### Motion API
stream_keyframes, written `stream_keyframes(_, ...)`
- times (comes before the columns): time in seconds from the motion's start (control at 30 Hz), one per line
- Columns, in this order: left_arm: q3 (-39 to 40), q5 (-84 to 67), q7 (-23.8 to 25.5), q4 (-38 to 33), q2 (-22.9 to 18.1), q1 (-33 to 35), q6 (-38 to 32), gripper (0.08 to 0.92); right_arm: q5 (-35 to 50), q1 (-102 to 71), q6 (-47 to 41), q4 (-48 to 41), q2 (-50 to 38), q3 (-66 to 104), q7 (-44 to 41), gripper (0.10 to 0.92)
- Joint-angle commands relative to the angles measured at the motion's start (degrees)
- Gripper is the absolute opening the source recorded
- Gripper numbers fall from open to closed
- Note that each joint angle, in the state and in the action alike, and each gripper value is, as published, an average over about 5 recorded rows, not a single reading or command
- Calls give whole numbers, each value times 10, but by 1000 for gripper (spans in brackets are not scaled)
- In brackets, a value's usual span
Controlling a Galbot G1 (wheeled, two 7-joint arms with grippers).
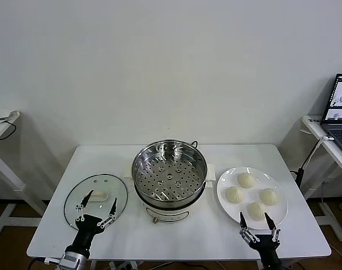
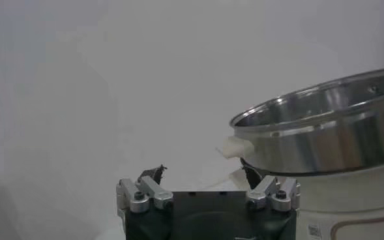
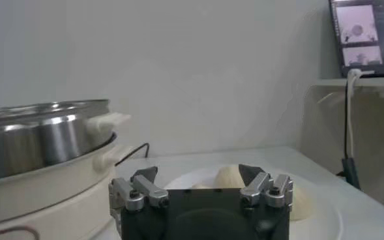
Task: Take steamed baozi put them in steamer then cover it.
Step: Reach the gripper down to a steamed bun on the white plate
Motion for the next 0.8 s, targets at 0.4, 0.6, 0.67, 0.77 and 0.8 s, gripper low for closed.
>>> stream_keyframes(0.4,1,6,0,-13,-3,11,-8,823,129,447,-140,-267,-167,-100,13,823)
stream_keyframes(0.6,1,6,-1,-12,-1,9,-6,823,165,542,-178,-387,-256,-188,-241,823)
stream_keyframes(0.67,1,6,-2,-11,0,9,-6,823,134,573,-179,-429,-286,-220,-360,823)
stream_keyframes(0.77,1,6,-2,-10,0,8,-6,823,55,643,-156,-498,-310,-277,-520,823)
stream_keyframes(0.8,1,6,-2,-10,0,8,-6,823,27,669,-145,-520,-311,-297,-560,823)
